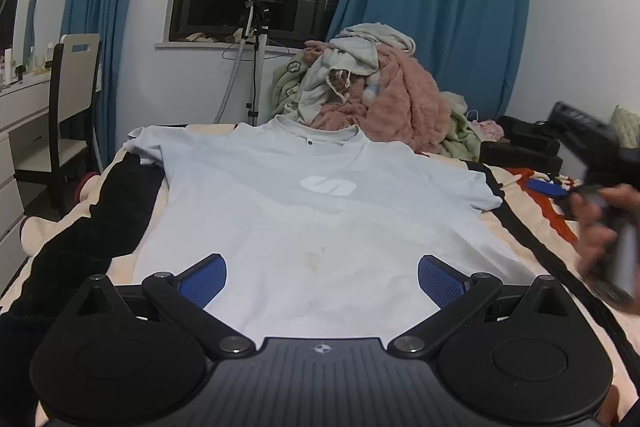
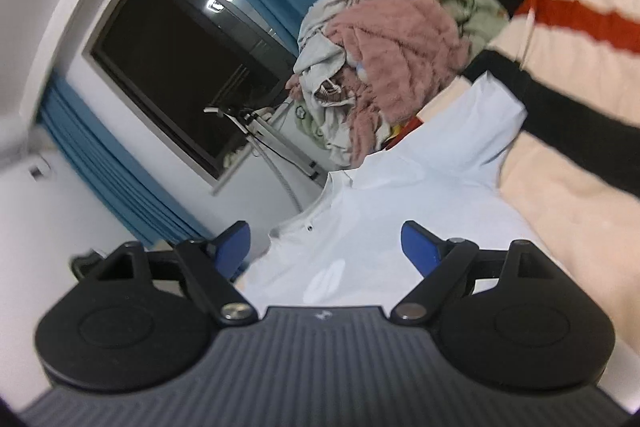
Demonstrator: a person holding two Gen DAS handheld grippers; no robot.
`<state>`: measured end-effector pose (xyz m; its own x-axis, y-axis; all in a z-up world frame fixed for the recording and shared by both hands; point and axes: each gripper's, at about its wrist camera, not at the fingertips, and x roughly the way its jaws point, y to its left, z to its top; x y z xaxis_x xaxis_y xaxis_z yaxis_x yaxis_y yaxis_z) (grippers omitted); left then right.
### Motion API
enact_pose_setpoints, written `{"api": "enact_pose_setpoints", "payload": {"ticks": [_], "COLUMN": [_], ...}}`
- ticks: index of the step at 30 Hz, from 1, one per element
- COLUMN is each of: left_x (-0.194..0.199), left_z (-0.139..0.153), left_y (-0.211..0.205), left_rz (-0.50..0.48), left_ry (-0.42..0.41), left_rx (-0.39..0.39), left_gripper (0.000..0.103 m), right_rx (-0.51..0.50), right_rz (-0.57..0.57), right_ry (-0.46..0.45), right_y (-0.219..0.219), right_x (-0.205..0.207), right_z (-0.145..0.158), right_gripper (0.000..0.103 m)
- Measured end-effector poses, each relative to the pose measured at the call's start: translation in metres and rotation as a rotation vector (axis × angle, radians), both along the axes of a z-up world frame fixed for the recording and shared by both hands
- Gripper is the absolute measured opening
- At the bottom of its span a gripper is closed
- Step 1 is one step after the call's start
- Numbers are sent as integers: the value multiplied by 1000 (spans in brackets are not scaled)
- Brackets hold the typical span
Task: Fold clothes
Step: 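Open the left gripper and grasp the shirt side with the right gripper, then fold the held shirt side over the shirt body with the right gripper, release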
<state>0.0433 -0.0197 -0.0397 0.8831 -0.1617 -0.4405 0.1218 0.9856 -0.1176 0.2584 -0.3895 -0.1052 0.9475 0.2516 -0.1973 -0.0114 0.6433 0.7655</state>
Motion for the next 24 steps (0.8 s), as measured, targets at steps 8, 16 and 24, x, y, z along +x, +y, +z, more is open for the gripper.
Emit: {"api": "enact_pose_setpoints", "payload": {"ticks": [8, 16, 24], "left_x": [22, 54, 87], "left_z": [-17, -36, -56], "left_y": [-5, 5, 15], "left_rz": [37, 78, 127], "left_ry": [-12, 20, 78], "left_rx": [29, -7, -42], "left_gripper": [103, 103, 103], "right_rx": [177, 201, 161], "right_rz": [-81, -99, -92], "right_ry": [131, 10, -99], "right_y": [-72, -107, -131], "right_x": [94, 172, 240], "right_z": [-108, -157, -161], "right_gripper": [77, 76, 65]}}
